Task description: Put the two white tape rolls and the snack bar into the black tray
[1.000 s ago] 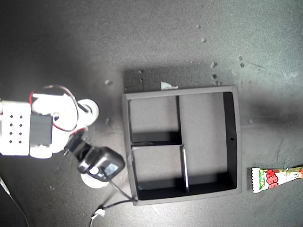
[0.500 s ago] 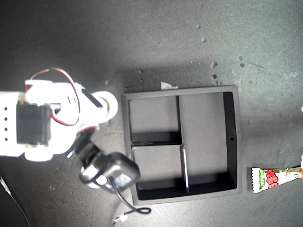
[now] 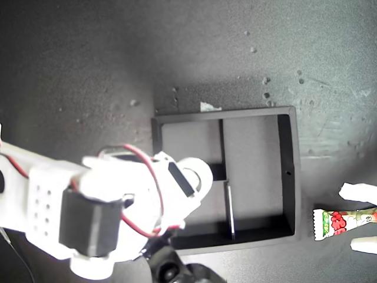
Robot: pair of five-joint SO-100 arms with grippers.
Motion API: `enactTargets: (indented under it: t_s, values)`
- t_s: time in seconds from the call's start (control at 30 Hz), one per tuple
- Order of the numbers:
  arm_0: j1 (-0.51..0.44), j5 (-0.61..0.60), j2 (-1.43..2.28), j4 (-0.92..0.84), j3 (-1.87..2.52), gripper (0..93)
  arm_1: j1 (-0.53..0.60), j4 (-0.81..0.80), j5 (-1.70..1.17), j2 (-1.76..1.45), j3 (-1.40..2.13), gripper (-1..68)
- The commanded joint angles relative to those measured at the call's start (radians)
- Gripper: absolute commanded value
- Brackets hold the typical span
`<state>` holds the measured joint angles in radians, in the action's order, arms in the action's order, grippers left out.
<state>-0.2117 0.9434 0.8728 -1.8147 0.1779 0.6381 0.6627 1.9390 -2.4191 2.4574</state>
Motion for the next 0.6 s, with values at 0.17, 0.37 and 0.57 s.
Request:
enactTargets:
  t_s: [0.17, 0.37, 0.57]
  values:
    - [-0.11, 0.072, -0.178, -0.015, -0.256, 0.1, 0.147, -0.031, 0.14, -0.002, 0.137, 36.8]
    - [-0.149, 0.112, -0.339, -0.014, -0.397, 0.1, 0.216, -0.204, 0.192, 0.0, 0.305, 33.4]
    - [-0.149, 0.132, -0.419, -0.005, -0.403, 0.1, 0.235, -0.342, 0.179, 0.0, 0.414, 33.0]
